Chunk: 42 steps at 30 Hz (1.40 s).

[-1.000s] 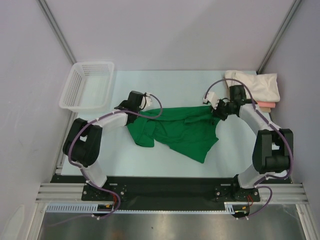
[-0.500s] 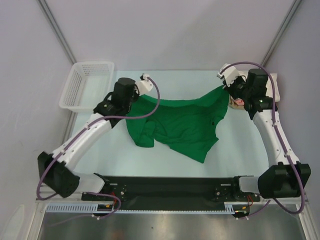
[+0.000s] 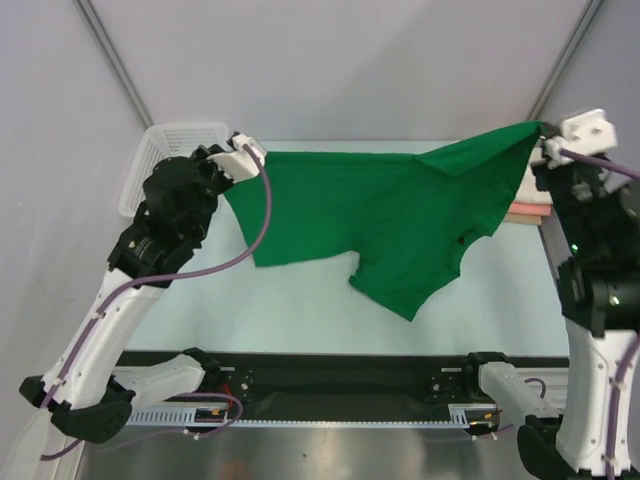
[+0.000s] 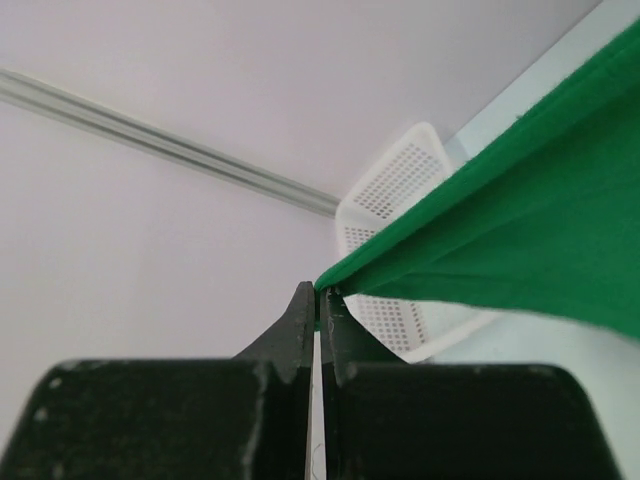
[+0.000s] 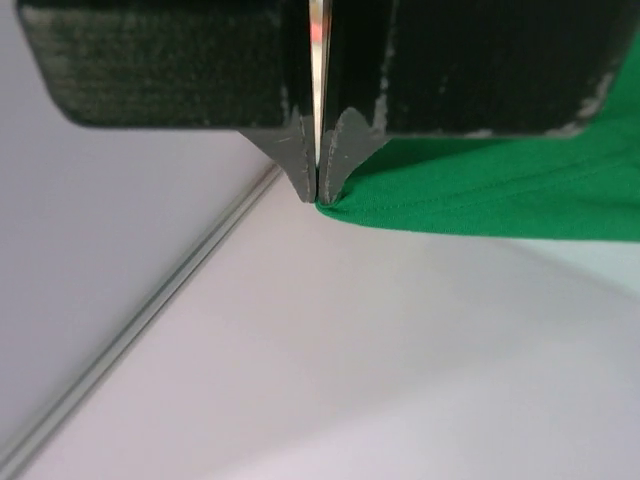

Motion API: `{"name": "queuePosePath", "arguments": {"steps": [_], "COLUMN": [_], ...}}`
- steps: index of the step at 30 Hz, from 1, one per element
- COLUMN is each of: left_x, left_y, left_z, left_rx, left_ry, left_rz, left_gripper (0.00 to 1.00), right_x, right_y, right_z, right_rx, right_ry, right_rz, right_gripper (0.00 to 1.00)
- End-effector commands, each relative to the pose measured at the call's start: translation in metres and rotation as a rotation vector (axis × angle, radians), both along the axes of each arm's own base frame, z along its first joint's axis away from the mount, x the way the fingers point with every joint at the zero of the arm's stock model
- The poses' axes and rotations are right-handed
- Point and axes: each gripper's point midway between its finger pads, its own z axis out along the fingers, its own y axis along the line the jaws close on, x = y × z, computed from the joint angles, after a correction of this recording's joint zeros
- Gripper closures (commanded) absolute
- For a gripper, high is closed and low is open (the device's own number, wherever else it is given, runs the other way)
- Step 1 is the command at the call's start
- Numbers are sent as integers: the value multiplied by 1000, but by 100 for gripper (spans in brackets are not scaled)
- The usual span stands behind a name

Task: Fold and stack the t-shirts
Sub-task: Flatten the tshirt out

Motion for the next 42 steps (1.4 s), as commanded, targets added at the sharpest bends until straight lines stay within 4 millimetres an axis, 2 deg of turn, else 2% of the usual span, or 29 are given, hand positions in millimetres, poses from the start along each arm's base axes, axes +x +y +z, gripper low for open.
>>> {"name": "queuePosePath", "arguments": {"steps": [1, 2, 5, 6, 8, 9, 11, 12, 13, 16, 17, 22, 25, 30, 32, 33, 36, 37, 38, 40, 42], "left_x": [-30, -41, -59, -72, -85, -98, -109, -119, -124, -136, -137, -118, -100, -72, -63, -51, -35, -23, -19, -5, -3], "left_y": [30, 37, 50, 57, 66, 73, 79, 83, 87, 94, 95, 85, 79, 67, 67, 64, 54, 46, 43, 36, 35], "left_z": [48, 58, 75, 92, 104, 122, 136, 150, 156, 171, 174, 160, 147, 138, 146, 143, 136, 126, 128, 124, 135], "left_rx": [41, 35, 2, -33, -69, -101, -120, -137, -134, -132, -123, -87, -36, 16, -31, -42, -136, -160, -177, -205, -240], "left_ry": [-133, -166, -216, -255, -279, -326, -361, -396, -416, -469, -481, -443, -422, -417, -435, -412, -365, -325, -323, -304, -310], "left_rz": [51, 51, 59, 59, 59, 53, 46, 42, 41, 46, 49, 53, 84, 109, 110, 115, 90, 78, 74, 69, 63], "left_gripper": [100, 100, 100, 99, 100, 99, 100, 99, 100, 99, 99, 100, 100, 100, 99, 100, 100, 100, 100, 100, 100], "right_x": [-59, -79, -119, -136, -155, -172, -183, -187, -198, -208, -206, -176, -139, -66, -41, -28, -2, 6, 17, 27, 41], "right_y": [-12, -12, -13, -13, -14, -14, -7, -5, -3, -8, -10, -13, -12, -14, -16, -12, -8, -7, -7, -7, -7], "right_z": [52, 71, 87, 100, 105, 116, 118, 121, 128, 139, 140, 146, 143, 113, 104, 93, 73, 65, 59, 58, 57], "right_rx": [90, 92, 105, 122, 118, 108, 93, 88, 82, 59, 52, 2, -14, -7, 26, 52, 109, 141, 147, 150, 150], "right_ry": [-121, -170, -227, -268, -283, -320, -324, -333, -354, -385, -385, -396, -362, -268, -229, -189, -133, -107, -83, -78, -64], "right_rz": [-56, -55, -59, -53, -68, -77, -48, -43, -41, -77, -86, -98, -79, -54, -51, -24, 12, 22, 26, 31, 37], "right_gripper": [100, 100, 100, 100, 100, 100, 100, 100, 100, 100, 100, 100, 100, 100, 100, 100, 100, 100, 100, 100, 100]}}
